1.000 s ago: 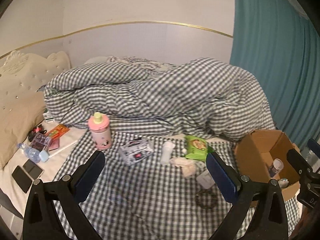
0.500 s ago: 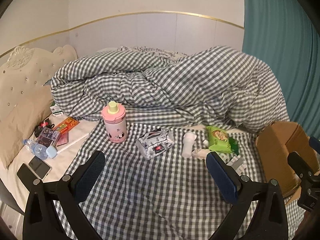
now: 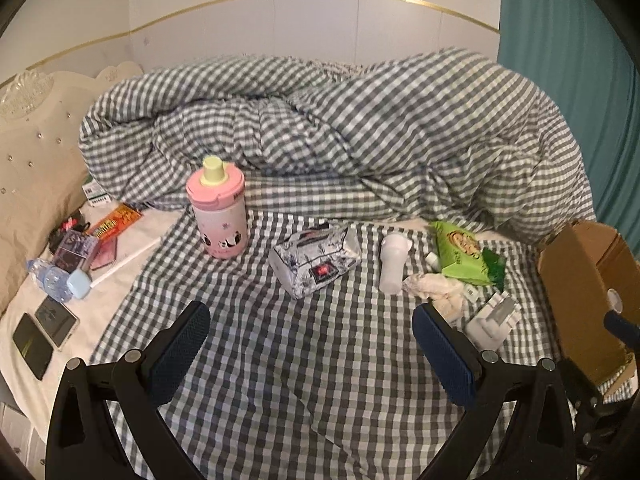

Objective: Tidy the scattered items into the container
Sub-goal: 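Withdraw both open tools from the box back over the bed, then grasp the white plastic cup with the left tool while the right tool reaches toward the bead bracelet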

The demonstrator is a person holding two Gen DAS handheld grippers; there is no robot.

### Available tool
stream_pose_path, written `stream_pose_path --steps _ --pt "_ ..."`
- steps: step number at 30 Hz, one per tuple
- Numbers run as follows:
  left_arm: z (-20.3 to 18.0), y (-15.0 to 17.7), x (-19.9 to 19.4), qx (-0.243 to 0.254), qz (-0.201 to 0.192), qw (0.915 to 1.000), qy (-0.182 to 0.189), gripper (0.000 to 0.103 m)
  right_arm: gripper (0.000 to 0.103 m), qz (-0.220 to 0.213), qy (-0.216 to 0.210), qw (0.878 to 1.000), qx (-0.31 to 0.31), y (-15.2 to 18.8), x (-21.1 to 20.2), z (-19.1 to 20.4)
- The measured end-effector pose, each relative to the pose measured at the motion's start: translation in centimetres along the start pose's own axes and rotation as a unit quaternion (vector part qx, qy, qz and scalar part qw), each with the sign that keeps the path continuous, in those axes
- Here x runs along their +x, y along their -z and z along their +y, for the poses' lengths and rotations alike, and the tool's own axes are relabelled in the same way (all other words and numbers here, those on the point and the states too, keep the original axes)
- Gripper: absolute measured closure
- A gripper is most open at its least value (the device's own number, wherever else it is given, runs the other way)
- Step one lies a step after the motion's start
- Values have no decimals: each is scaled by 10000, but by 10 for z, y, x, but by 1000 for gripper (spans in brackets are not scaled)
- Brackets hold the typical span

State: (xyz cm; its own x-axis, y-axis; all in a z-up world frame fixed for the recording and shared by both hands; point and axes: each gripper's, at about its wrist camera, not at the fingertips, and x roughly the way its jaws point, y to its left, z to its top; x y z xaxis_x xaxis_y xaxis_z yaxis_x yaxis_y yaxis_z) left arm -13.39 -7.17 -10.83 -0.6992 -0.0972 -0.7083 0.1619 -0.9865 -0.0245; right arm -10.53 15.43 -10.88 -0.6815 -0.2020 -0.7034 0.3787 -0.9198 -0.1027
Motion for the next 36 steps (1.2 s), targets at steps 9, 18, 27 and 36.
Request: stream_pose_path --steps 9,18,27,36 --pt "-3 3 57 -146 299 9993 154 0 2 412 -124 9991 13 23 42 -5" --pt "-48 -3 117 362 465 9972 466 0 13 671 -113 9976 144 37 66 -25" --pt "-86 -7 193 657 829 9917 732 30 21 790 -210 9963 261 45 81 -47" --pt "-105 1 234 758 1049 9889 724 46 21 926 -256 9945 404 54 96 -63"
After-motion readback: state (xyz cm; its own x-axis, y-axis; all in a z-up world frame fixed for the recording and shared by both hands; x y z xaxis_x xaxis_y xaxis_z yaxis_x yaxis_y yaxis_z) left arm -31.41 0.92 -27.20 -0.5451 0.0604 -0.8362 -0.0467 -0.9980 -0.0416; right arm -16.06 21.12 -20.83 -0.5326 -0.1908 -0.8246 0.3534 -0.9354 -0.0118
